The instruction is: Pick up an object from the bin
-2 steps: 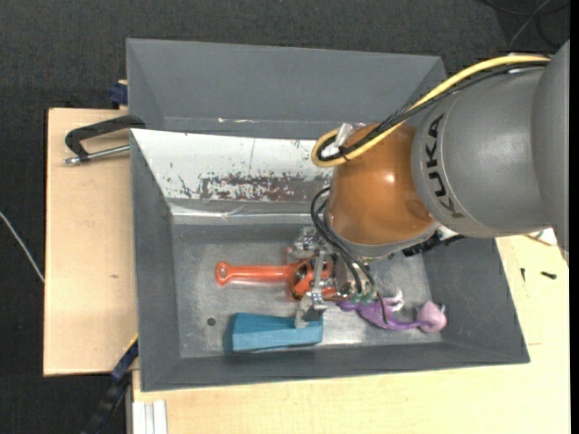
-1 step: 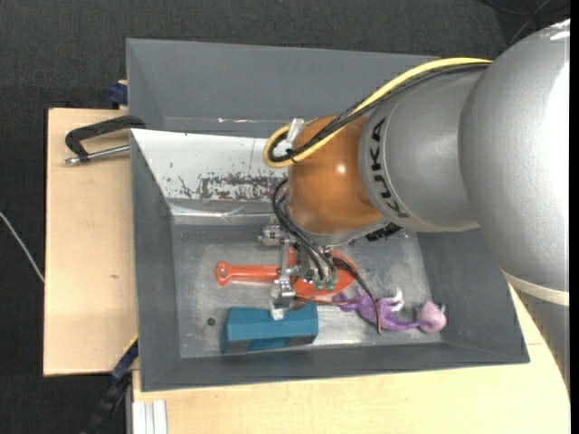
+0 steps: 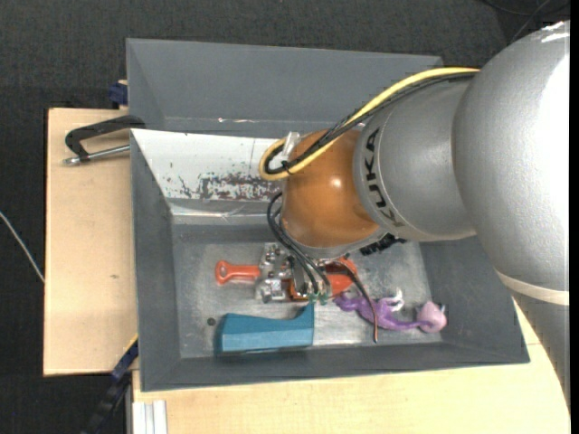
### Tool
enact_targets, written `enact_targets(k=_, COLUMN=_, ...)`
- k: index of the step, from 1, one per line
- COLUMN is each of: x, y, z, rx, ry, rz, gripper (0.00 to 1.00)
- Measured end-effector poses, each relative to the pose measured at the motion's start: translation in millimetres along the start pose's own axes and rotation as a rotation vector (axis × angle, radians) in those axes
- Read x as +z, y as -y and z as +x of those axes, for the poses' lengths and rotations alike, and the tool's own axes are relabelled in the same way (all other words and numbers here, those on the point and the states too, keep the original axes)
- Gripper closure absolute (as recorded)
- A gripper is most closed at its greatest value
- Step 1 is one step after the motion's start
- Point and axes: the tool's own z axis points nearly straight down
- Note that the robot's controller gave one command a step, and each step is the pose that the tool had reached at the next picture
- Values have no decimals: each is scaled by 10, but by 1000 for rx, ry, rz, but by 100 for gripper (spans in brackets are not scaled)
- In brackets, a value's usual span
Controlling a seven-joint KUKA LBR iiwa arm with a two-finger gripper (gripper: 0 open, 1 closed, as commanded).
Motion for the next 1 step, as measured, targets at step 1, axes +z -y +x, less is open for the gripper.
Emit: enact_targets(k=1, x=0, y=-1, z=0, rx=0, ry=0, rz=0, gripper=100)
